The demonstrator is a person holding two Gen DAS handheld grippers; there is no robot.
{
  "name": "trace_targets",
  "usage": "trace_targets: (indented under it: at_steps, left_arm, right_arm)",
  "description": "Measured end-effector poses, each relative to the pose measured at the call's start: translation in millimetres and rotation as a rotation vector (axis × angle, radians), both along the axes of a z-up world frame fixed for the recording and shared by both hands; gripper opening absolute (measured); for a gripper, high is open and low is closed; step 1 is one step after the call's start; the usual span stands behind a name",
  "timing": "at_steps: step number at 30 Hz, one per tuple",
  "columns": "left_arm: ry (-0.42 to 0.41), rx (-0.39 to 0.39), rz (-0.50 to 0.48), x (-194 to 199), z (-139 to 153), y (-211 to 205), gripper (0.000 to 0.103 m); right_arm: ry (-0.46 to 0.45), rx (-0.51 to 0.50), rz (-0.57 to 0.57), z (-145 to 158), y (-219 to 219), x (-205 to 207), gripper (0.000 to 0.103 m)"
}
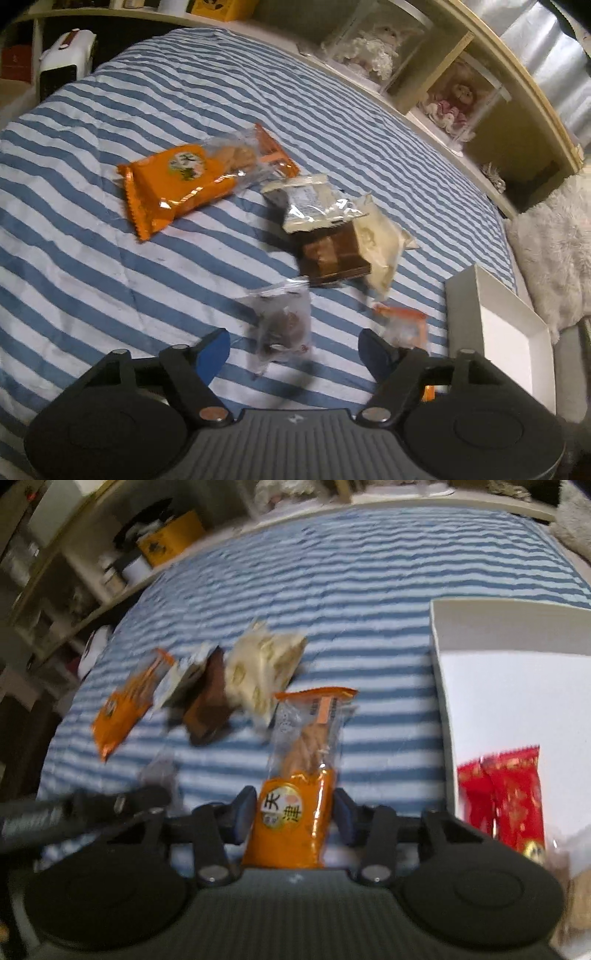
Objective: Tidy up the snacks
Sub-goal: 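Grasp the orange printed packet with the right tool while the left tool grasps the small clear bag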
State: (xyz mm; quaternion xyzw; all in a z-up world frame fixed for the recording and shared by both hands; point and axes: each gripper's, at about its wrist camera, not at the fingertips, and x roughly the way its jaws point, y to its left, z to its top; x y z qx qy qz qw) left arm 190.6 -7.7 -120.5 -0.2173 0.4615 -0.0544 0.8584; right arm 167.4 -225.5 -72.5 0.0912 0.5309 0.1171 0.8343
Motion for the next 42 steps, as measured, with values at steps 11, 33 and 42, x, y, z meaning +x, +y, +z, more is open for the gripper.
trace_targets:
  at_steps: [11, 33, 42]
  left_arm:
    - [0.026, 0.071, 0.023, 6, -8, -24, 0.069]
    - [-0.049, 0.111, 0.004, -13, 18, -10, 0.035]
    - [-0.143, 0.112, -0.029, -29, 52, -14, 0.035]
  right_arm:
    - [0.079, -0.1, 0.119, 2, 20, -28, 0.059]
    - [0.007, -0.064, 0.087, 2, 9, -22, 0.047]
    - [-0.147, -0.035, 0.062, 49, -4, -33, 0.047]
